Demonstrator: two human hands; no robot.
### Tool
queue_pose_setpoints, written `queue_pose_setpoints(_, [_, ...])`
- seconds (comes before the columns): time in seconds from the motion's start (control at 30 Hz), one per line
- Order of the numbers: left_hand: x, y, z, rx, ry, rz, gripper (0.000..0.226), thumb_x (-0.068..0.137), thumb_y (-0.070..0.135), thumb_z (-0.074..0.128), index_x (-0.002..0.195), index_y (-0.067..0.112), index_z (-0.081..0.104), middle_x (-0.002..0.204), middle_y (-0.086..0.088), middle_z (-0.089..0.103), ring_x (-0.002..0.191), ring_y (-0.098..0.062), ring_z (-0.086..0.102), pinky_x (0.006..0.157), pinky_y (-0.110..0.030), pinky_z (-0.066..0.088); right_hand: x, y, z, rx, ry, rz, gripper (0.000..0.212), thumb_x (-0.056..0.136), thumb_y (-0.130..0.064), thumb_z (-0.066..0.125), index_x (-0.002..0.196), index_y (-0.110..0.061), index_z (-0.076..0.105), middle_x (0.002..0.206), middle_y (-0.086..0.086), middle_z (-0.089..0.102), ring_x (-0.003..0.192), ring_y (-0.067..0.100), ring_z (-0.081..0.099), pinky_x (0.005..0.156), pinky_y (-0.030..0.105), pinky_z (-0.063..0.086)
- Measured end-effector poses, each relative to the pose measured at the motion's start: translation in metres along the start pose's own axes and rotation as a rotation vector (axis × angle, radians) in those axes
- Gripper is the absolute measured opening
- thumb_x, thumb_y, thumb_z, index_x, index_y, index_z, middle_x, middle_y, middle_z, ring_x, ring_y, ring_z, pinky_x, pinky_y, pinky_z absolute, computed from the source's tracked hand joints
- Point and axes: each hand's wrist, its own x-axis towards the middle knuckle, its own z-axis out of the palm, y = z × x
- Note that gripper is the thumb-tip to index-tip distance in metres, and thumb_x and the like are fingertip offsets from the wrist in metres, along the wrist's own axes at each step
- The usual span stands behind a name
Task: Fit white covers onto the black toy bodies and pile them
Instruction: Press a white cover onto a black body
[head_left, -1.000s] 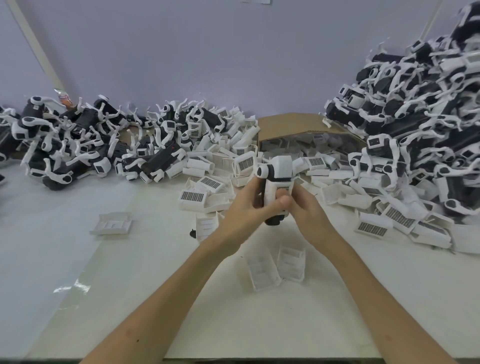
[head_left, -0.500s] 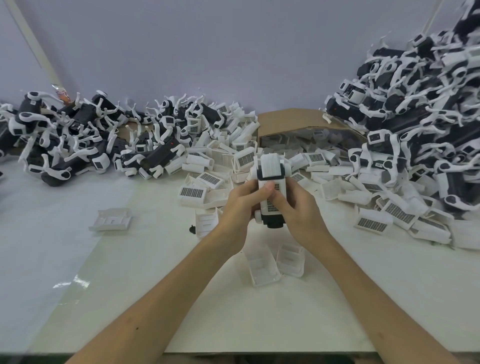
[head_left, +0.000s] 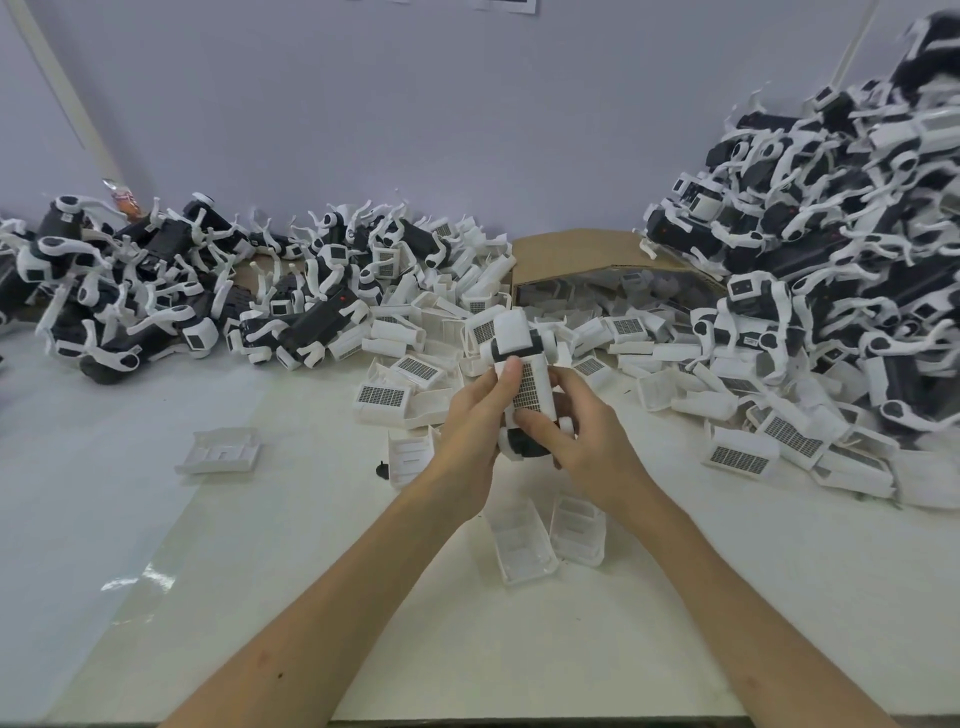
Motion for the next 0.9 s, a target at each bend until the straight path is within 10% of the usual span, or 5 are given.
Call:
queue_pose_setpoints(0.17, [0.001, -0.003, 0.002, 0.04, 0.095, -0.031, 0.045, 0.102, 0.047, 0.048, 0.124, 0.012, 0.066, 0.115, -0.015, 0.073, 0.108, -0.031, 0.071, 0.091, -0.046, 0.058, 0.002, 0.004, -0.006, -0.088, -0.026, 0.02, 0.021, 0.092, -0.044, 0.061, 0.111, -0.036, 0.062, 0.102, -0.013, 0.072, 0.099, 0.003, 0.067, 0.082, 0.016, 0.051])
queue_pose_setpoints(0.27, [0.002, -0.002, 0.005, 0.088, 0.227, -0.137, 0.049, 0.103, 0.058, 0.037, 0.112, 0.021, 0.067, 0.108, -0.012, 0.073, 0.097, -0.03, 0.071, 0.085, -0.046, 0.059, 0.004, 0.005, -0.021, -0.09, 0.126, -0.03, 0.044, 0.092, -0.054, 0.046, 0.089, -0.019, 0.073, 0.091, -0.009, 0.073, 0.096, 0.009, 0.063, 0.092, 0.026, 0.045])
queue_pose_setpoints(0.57, [0.001, -0.003, 0.01, 0.192, 0.173, -0.128, 0.062, 0.095, 0.072, 0.035, 0.102, 0.019, 0.069, 0.089, -0.014, 0.073, 0.077, -0.027, 0.071, 0.041, -0.022, 0.045, 0.011, 0.009, -0.029, 0.036, 0.262, -0.003, 0.027, 0.093, -0.039, 0.046, 0.09, -0.022, 0.067, 0.084, -0.02, 0.068, 0.077, -0.001, 0.06, 0.069, 0.01, 0.043])
queue_pose_setpoints(0.73, [-0.001, -0.005, 0.005, 0.361, -0.006, 0.051, 0.06, 0.093, 0.065, 0.047, 0.088, 0.01, 0.07, 0.074, -0.013, 0.074, 0.059, -0.015, 0.069, 0.049, -0.022, 0.052, 0.009, 0.004, -0.031, 0.124, 0.127, 0.015, 0.036, 0.09, -0.053, 0.048, 0.106, -0.026, 0.066, 0.098, -0.014, 0.065, 0.093, 0.001, 0.058, 0.079, 0.014, 0.044])
queue_pose_setpoints(0.9, [-0.003, -0.01, 0.003, 0.567, -0.046, 0.21, 0.052, 0.086, 0.067, 0.056, 0.076, 0.017, 0.068, 0.071, -0.014, 0.065, 0.061, -0.014, 0.059, 0.06, -0.029, 0.046, 0.009, -0.005, -0.036, 0.133, 0.028, 0.005, 0.023, 0.089, -0.029, 0.053, 0.078, -0.012, 0.063, 0.074, 0.001, 0.052, 0.072, 0.009, 0.048, 0.067, 0.017, 0.04])
